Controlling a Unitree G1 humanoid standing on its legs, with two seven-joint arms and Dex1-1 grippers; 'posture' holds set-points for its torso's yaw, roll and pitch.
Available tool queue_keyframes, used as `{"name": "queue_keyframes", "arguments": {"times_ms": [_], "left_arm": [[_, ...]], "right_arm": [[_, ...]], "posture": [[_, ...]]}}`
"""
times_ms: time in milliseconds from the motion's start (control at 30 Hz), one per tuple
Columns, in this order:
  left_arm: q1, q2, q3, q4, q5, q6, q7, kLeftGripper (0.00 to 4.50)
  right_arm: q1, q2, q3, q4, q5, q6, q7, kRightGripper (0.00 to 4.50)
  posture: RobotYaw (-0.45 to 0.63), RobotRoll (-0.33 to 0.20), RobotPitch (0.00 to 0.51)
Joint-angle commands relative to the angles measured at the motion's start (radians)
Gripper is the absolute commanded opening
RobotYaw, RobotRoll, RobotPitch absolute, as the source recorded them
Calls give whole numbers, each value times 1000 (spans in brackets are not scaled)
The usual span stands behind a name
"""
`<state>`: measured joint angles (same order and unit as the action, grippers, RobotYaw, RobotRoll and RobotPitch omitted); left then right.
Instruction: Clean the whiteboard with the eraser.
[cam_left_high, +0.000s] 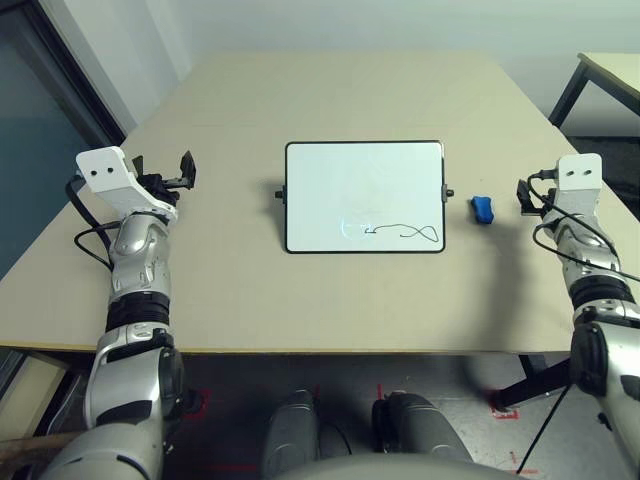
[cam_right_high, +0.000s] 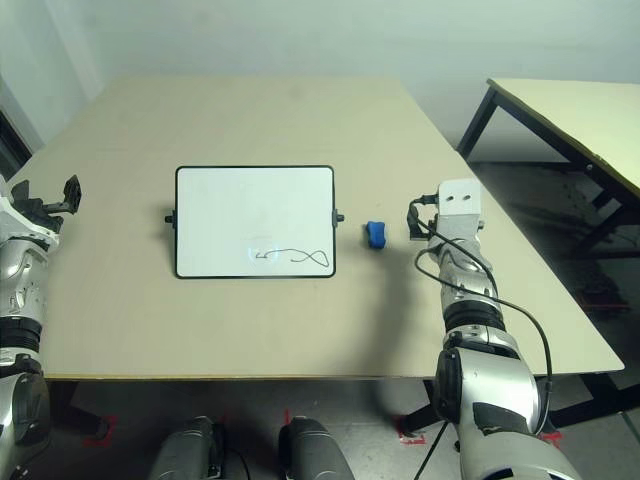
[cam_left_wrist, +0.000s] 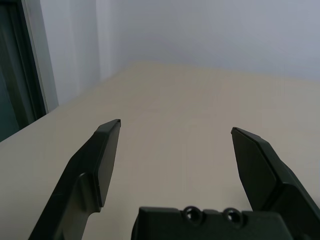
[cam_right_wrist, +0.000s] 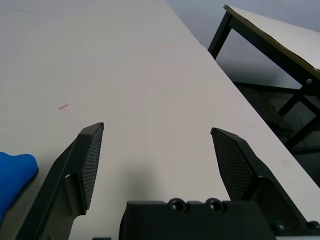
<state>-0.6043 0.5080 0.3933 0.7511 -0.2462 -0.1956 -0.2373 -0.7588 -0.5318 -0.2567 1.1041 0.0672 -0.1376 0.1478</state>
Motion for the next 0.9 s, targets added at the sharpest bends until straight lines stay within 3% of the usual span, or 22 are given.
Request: {"name": "queue_keyframes", "arguments": {"times_ms": [33,333,467,633,900], "left_arm": [[13,8,0,37,9,26,17,4500],[-62,41,-25,39,-2,55,-61,4500],[-110,58,-134,-123,-57,270,-324,4500],[-104,91,-247,-308,-92,468,-525,4500],[-109,65,-383,-484,-85,633,-637,4500]], "right_arm": [[27,-3,-7,14,6,31,-19,4474],[20,-18,-17,-104,39,160,-9,4474],[24,6,20,-322,70,416,57,4474],[88,61,60,-553,86,650,78,4474],[93,104,114,-618,62,784,85,4474]], "posture": [[-33,0,39],[-73,0,40],[-94,0,33],[-96,0,26],[-76,0,20]]}}
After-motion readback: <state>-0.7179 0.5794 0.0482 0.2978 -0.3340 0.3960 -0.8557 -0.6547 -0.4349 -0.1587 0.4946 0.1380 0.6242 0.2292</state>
